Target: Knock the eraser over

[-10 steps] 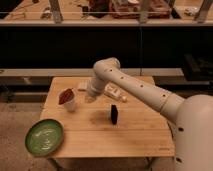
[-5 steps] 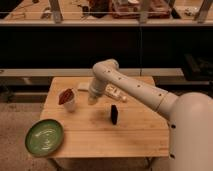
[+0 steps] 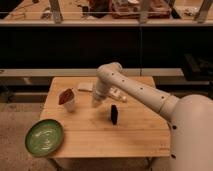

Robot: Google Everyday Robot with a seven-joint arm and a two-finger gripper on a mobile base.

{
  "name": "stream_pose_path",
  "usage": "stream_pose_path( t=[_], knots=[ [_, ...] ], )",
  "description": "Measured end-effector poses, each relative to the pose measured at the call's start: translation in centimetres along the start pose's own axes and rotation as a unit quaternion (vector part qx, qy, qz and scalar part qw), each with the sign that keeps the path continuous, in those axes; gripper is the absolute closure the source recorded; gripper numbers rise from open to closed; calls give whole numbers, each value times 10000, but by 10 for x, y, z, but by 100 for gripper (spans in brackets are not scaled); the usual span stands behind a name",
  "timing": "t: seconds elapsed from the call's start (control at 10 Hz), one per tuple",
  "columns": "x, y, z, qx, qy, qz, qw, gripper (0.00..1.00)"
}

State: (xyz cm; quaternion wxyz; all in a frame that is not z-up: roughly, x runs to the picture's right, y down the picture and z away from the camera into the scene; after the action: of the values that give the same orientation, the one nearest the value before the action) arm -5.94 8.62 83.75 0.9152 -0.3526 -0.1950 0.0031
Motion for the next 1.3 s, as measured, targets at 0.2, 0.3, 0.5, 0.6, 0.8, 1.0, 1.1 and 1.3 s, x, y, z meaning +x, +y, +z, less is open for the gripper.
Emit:
stream_pose_path(
  t=[0.2, 0.3, 0.5, 0.6, 0.8, 1.0, 1.1, 1.3],
  knots=[
    [9, 1, 7, -123, 44, 89, 9999, 100],
    [13, 1, 8, -152, 61, 123, 9998, 100],
    [22, 3, 11, -179, 25, 224, 9996, 100],
    [27, 5, 12, -176, -13, 274, 9995, 100],
    [36, 8, 14, -168, -75, 363, 9992, 100],
    [34, 18, 7, -180, -128, 337, 9992, 93],
    [32, 20, -4, -174, -165, 346, 9991, 84],
    [29, 13, -19, -135, -271, 418, 9987, 79]
  ],
)
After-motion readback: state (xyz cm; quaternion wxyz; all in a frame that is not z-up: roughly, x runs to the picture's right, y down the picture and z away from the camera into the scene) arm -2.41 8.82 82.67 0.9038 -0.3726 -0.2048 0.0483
